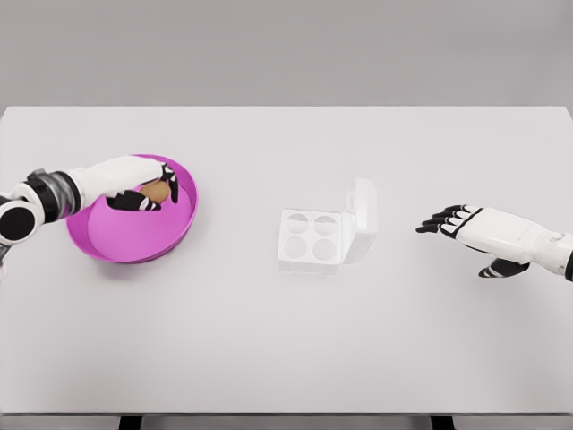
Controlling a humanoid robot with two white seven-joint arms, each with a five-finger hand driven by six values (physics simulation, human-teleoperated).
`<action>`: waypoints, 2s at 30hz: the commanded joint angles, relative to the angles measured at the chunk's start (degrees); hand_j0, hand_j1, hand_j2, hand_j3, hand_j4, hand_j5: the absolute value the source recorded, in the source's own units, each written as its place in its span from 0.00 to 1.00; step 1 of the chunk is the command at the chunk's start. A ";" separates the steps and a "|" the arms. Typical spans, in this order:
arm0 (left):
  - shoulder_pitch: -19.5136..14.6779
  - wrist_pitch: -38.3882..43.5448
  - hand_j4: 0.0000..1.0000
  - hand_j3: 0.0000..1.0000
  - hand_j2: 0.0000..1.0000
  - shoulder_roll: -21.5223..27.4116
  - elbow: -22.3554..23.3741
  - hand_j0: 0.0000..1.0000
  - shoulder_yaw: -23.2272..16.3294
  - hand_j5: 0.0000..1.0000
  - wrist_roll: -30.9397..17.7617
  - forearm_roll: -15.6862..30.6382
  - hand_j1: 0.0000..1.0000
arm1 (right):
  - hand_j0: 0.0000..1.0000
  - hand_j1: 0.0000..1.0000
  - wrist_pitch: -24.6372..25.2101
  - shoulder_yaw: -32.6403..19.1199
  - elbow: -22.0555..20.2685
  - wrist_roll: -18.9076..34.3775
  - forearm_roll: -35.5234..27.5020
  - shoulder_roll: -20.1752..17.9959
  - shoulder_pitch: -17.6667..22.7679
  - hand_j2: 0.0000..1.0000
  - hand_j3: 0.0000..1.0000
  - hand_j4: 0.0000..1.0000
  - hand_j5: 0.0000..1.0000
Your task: Pack egg into the box and close the box lid
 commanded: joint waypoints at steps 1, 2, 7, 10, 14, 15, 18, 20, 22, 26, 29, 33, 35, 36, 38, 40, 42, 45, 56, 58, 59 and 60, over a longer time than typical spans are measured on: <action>0.00 0.00 0.40 0.40 0.40 0.22 -1.28 0.40 0.91 0.40 0.03 0.05 0.40 | 1.00 1.00 0.15 -0.01 0.12 -0.02 -0.34 -0.06 0.00 1.00 1.00 1.00 1.00; 0.00 0.00 0.40 0.40 0.40 0.31 -1.28 0.40 0.99 0.40 0.03 0.05 0.40 | 1.00 1.00 0.15 -0.01 0.20 -0.02 -0.34 -0.06 0.00 1.00 1.00 1.00 1.00; 0.09 0.00 0.40 0.40 0.40 0.05 -1.28 0.40 1.79 0.40 0.03 0.13 0.40 | 1.00 1.00 0.15 -0.01 0.12 -0.02 -0.34 -0.06 0.00 1.00 1.00 1.00 1.00; 0.09 -0.09 0.40 0.40 0.40 0.05 -1.80 0.40 1.87 0.40 0.03 0.66 0.40 | 1.00 1.00 0.15 -0.01 0.20 -0.02 -0.34 -0.06 0.00 1.00 1.00 1.00 1.00; 0.18 -0.26 0.40 0.40 0.40 -0.04 -3.65 0.40 2.58 0.40 0.03 1.10 0.40 | 1.00 1.00 0.15 -0.01 0.12 -0.02 -0.34 -0.06 0.00 1.00 1.00 1.00 1.00; 0.18 -0.44 0.40 0.40 0.40 -0.04 -3.74 0.40 2.58 0.40 0.03 1.19 0.40 | 1.00 1.00 0.15 -0.01 0.12 -0.02 -0.34 -0.06 0.00 1.00 1.00 1.00 1.00; 0.26 -0.53 0.40 0.40 0.40 -0.04 -4.88 0.40 2.66 0.40 0.03 1.28 0.40 | 1.00 1.00 0.15 -0.01 0.20 -0.02 -0.34 -0.06 0.00 1.00 1.00 1.00 1.00; 0.26 -0.53 0.40 0.40 0.40 -0.13 -5.49 0.40 2.66 0.40 0.03 1.54 0.40 | 1.00 1.00 0.15 -0.01 0.12 -0.02 -0.34 -0.06 0.00 1.00 1.00 1.00 1.00; 0.26 -0.53 0.39 0.39 0.39 -0.13 -6.28 0.39 2.66 0.39 0.03 1.54 0.39 | 1.00 1.00 0.15 -0.01 0.21 -0.02 -0.34 -0.06 0.00 1.00 1.00 1.00 1.00; 0.26 -0.62 0.39 0.39 0.39 -0.30 -7.43 0.39 2.40 0.39 0.03 1.54 0.39 | 1.00 1.00 0.15 -0.01 0.21 -0.02 -0.34 -0.06 0.00 1.00 1.00 1.00 1.00; 0.26 -0.62 0.39 0.39 0.39 -1.10 -7.60 0.39 2.40 0.39 0.03 1.54 0.39 | 1.00 1.00 0.15 -0.01 0.21 -0.02 -0.34 -0.06 0.00 1.00 1.00 1.00 1.00; 0.26 -0.62 0.40 0.40 0.40 -2.59 -7.60 0.40 2.23 0.40 0.03 1.54 0.40 | 1.00 1.00 0.15 -0.01 0.21 -0.02 -0.34 -0.06 0.00 1.00 1.00 1.00 1.00; 0.26 -0.62 0.39 0.39 0.39 -2.77 -7.60 0.39 2.14 0.39 0.03 1.54 0.39 | 1.00 1.00 0.15 -0.01 0.21 -0.02 -0.34 -0.06 0.00 1.00 1.00 1.00 1.00; 0.26 -0.70 0.39 0.39 0.39 -3.20 -7.60 0.39 2.05 0.39 0.03 1.54 0.39 | 1.00 1.00 0.15 -0.01 0.21 -0.02 -0.34 -0.06 0.00 1.00 1.00 1.00 1.00; 0.26 -0.70 0.39 0.39 0.39 -3.64 -7.60 0.39 1.96 0.39 0.03 1.63 0.39 | 1.00 1.00 0.15 -0.01 0.21 -0.02 -0.34 -0.06 0.00 1.00 1.00 1.00 1.00; 0.26 -0.70 0.39 0.39 0.39 -3.82 -7.69 0.39 1.87 0.39 0.03 1.80 0.39 | 1.00 1.00 0.15 -0.01 0.21 -0.02 -0.34 -0.06 0.00 1.00 1.00 1.00 1.00; 0.26 -0.79 0.39 0.39 0.39 -4.26 -7.69 0.39 1.79 0.39 0.03 1.89 0.39 | 1.00 1.00 0.15 -0.01 0.29 -0.02 -0.34 -0.06 0.00 1.00 1.00 1.00 1.00; 0.26 -0.79 0.39 0.39 0.39 -4.79 -8.48 0.39 1.70 0.39 0.03 1.89 0.39 | 1.00 1.00 0.15 -0.01 0.21 -0.02 -0.34 -0.06 0.00 1.00 1.00 1.00 1.00; 0.79 -0.79 0.40 0.40 0.40 -7.77 -9.36 0.40 1.43 0.40 0.03 1.98 0.40 | 1.00 1.00 0.15 -0.01 0.21 -0.02 -0.34 -0.15 0.09 1.00 1.00 1.00 1.00; 0.79 -0.79 0.40 0.40 0.40 -8.04 -9.45 0.40 1.26 0.40 0.03 1.98 0.40 | 1.00 1.00 0.15 -0.01 0.21 -0.02 -0.34 -0.06 0.09 1.00 1.00 1.00 1.00; 0.79 -0.79 0.40 0.40 0.40 -8.65 -9.63 0.40 1.26 0.40 0.03 1.98 0.40 | 1.00 1.00 0.15 -0.01 0.21 -0.02 -0.34 -0.06 0.09 1.00 1.00 1.00 1.00; 0.79 -0.79 0.40 0.40 0.40 -8.92 -9.80 0.40 1.26 0.40 0.03 1.98 0.40 | 1.00 1.00 0.15 -0.01 0.21 -0.02 -0.34 -0.06 0.09 1.00 1.00 1.00 1.00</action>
